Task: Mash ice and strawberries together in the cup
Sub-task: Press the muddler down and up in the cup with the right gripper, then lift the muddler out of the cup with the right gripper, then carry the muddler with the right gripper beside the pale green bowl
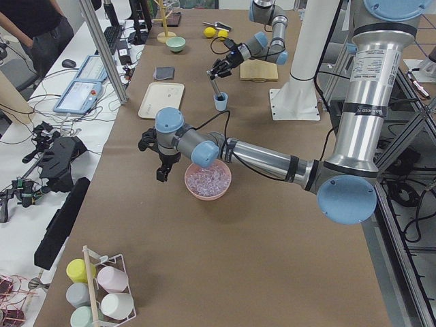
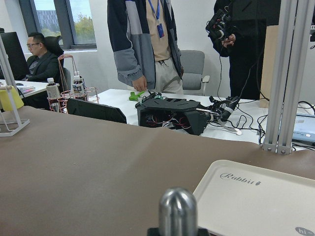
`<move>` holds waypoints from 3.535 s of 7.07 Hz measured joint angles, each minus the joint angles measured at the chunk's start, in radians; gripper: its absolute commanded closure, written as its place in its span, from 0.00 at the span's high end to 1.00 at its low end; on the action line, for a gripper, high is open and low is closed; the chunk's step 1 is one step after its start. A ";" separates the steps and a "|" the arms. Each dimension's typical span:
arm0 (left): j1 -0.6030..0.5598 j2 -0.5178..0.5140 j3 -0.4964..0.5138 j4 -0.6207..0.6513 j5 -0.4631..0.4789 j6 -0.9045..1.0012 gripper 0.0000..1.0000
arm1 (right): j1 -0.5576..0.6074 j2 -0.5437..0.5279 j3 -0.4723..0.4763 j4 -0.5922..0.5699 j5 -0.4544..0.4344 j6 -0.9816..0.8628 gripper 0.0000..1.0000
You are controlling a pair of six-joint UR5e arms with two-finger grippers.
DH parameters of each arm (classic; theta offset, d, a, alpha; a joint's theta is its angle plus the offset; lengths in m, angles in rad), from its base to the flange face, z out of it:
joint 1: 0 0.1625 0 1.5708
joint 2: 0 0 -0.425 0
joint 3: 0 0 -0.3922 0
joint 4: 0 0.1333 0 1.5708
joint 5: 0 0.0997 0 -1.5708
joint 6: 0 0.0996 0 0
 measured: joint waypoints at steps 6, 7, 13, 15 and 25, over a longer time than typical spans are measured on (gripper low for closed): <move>0.005 -0.016 0.001 0.001 0.003 -0.003 0.97 | 0.074 0.002 0.087 0.025 0.107 -0.011 0.00; 0.005 -0.018 -0.001 0.001 0.002 -0.003 0.97 | 0.122 0.001 0.090 0.019 0.177 -0.007 0.00; -0.013 -0.058 -0.028 0.005 0.006 0.003 0.97 | 0.552 -0.114 0.054 -0.024 0.842 0.199 0.00; -0.030 -0.054 -0.054 0.006 0.008 0.004 0.97 | 0.654 -0.147 -0.007 -0.025 1.023 0.253 0.00; -0.055 -0.030 -0.122 0.006 0.014 0.009 0.97 | 0.881 -0.287 -0.313 -0.032 1.540 0.230 0.00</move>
